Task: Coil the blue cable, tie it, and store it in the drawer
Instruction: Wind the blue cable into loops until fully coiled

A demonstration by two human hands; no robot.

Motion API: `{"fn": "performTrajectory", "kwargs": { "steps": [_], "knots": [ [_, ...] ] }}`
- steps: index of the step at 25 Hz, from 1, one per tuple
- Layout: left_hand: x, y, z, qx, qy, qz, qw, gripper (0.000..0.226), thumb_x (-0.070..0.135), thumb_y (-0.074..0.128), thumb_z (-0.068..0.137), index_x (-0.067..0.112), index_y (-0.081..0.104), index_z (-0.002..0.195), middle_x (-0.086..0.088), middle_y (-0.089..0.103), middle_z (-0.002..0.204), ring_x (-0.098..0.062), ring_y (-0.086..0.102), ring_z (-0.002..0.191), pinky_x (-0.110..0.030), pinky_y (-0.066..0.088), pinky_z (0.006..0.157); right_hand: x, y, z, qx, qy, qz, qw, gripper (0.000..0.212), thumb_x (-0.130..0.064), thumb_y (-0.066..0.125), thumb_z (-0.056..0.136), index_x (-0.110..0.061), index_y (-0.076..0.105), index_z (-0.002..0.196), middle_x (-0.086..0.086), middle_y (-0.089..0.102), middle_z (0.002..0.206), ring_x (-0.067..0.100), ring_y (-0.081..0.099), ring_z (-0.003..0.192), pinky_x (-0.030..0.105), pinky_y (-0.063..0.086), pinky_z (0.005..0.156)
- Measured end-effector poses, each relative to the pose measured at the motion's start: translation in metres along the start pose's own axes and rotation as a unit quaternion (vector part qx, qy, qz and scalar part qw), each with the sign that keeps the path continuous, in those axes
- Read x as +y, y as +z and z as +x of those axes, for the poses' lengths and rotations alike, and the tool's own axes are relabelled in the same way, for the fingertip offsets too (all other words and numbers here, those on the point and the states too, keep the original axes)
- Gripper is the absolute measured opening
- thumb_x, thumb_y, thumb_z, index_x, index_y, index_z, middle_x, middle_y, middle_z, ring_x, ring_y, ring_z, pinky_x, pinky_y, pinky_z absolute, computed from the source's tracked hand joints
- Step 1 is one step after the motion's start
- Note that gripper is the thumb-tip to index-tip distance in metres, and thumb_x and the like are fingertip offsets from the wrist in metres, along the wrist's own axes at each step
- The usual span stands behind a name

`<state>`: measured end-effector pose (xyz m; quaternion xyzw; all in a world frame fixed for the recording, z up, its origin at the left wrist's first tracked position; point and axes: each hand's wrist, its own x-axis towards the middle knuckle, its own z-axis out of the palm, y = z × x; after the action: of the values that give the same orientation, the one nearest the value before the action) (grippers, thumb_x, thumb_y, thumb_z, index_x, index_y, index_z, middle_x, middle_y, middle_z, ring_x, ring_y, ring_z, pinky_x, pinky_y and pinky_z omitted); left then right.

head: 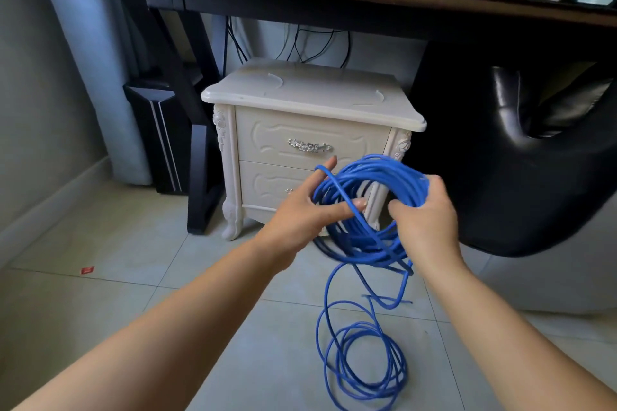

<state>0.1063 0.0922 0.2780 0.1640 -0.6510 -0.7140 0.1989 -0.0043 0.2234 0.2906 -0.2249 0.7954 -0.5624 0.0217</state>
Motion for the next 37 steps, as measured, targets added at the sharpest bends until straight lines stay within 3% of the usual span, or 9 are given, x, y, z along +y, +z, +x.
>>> {"fn": "performTrajectory", "kwargs": {
  "steps": [5, 9, 13, 16, 22, 25, 28, 31, 37],
  "knots": [
    [0.013, -0.024, 0.003, -0.079, -0.081, 0.147, 0.983, 0.100, 0.014, 0.084, 0.067, 0.031, 0.030, 0.150, 0.005, 0.065, 0.121, -0.012, 0.068, 0.104, -0.029, 0.052, 0.095, -0.008, 0.005, -0.012, -0.222, -0.007, -0.057, 0.973, 0.035, 0.000, 0.062, 0.079, -0.027, 0.058, 0.102, 0.002, 0.069, 0.087, 0.021, 0.065, 0.071, 0.033, 0.053, 0.061],
    [0.004, -0.027, 0.000, -0.086, -0.070, 0.319, 0.941, 0.041, 0.010, 0.075, 0.075, 0.024, 0.062, 0.111, 0.004, 0.069, 0.092, -0.014, 0.066, 0.080, -0.014, 0.051, 0.069, -0.001, 0.012, -0.015, -0.273, 0.014, -0.057, 0.960, 0.031, -0.008, 0.072, 0.078, -0.027, 0.061, 0.099, 0.000, 0.070, 0.086, 0.014, 0.064, 0.070, 0.038, 0.057, 0.069],
    [-0.005, -0.032, 0.000, -0.067, -0.040, 0.402, 0.912, 0.022, 0.012, 0.069, 0.079, 0.022, 0.064, 0.098, 0.004, 0.069, 0.083, -0.012, 0.060, 0.073, -0.014, 0.046, 0.060, 0.001, 0.020, -0.018, -0.344, 0.042, -0.047, 0.937, 0.067, -0.041, 0.089, 0.061, -0.033, 0.057, 0.119, -0.014, 0.071, 0.100, 0.004, 0.068, 0.088, 0.033, 0.056, 0.088],
    [-0.002, -0.045, 0.000, -0.050, -0.020, 0.445, 0.894, 0.015, 0.016, 0.070, 0.080, 0.024, 0.061, 0.089, 0.005, 0.064, 0.077, -0.015, 0.058, 0.073, -0.024, 0.046, 0.065, -0.008, 0.017, -0.012, -0.405, 0.090, 0.023, 0.909, 0.084, -0.076, 0.072, 0.055, -0.049, 0.045, 0.129, -0.012, 0.062, 0.124, 0.011, 0.063, 0.113, 0.040, 0.049, 0.100],
    [0.008, -0.083, -0.002, 0.011, 0.028, 0.433, 0.901, 0.020, 0.014, 0.072, 0.079, 0.028, 0.059, 0.079, 0.006, 0.062, 0.070, -0.013, 0.057, 0.067, -0.035, 0.049, 0.070, 0.018, -0.010, 0.037, -0.163, 0.258, 0.169, 0.937, 0.033, -0.018, 0.052, 0.099, -0.004, 0.053, 0.129, 0.023, 0.065, 0.117, 0.035, 0.066, 0.098, 0.050, 0.052, 0.088],
    [0.013, -0.085, -0.003, -0.003, 0.047, 0.448, 0.893, 0.019, 0.014, 0.073, 0.079, 0.028, 0.061, 0.084, 0.006, 0.064, 0.074, -0.014, 0.060, 0.070, -0.036, 0.050, 0.071, 0.014, -0.003, 0.032, 0.001, 0.101, 0.023, 0.995, 0.026, -0.014, 0.052, 0.093, -0.008, 0.063, 0.116, 0.017, 0.067, 0.116, 0.030, 0.064, 0.105, 0.047, 0.049, 0.097],
    [0.014, -0.078, -0.003, -0.026, 0.065, 0.474, 0.878, 0.019, 0.014, 0.073, 0.080, 0.026, 0.063, 0.091, 0.008, 0.064, 0.077, -0.010, 0.060, 0.073, -0.031, 0.050, 0.071, -0.018, 0.013, 0.006, -0.135, -0.049, 0.066, 0.987, 0.026, -0.029, 0.065, 0.091, -0.023, 0.064, 0.117, -0.010, 0.067, 0.110, 0.004, 0.063, 0.102, 0.018, 0.051, 0.086],
    [0.018, -0.073, -0.003, 0.002, 0.074, 0.445, 0.892, 0.018, 0.014, 0.073, 0.081, 0.027, 0.061, 0.085, 0.008, 0.063, 0.071, -0.007, 0.058, 0.066, -0.025, 0.047, 0.066, -0.016, 0.033, -0.022, -0.340, -0.017, 0.060, 0.938, 0.066, -0.045, 0.075, 0.073, -0.035, 0.046, 0.132, -0.018, 0.059, 0.118, -0.008, 0.059, 0.101, 0.003, 0.045, 0.070],
    [0.022, -0.066, -0.005, 0.120, 0.078, 0.306, 0.941, 0.012, 0.010, 0.073, 0.081, 0.019, 0.066, 0.086, 0.004, 0.061, 0.067, -0.006, 0.051, 0.058, -0.018, 0.040, 0.057, 0.012, 0.063, -0.038, -0.248, 0.101, 0.191, 0.944, 0.057, -0.036, 0.083, 0.062, -0.029, 0.057, 0.112, 0.004, 0.069, 0.108, 0.022, 0.068, 0.102, 0.049, 0.049, 0.100]
  ]
}}
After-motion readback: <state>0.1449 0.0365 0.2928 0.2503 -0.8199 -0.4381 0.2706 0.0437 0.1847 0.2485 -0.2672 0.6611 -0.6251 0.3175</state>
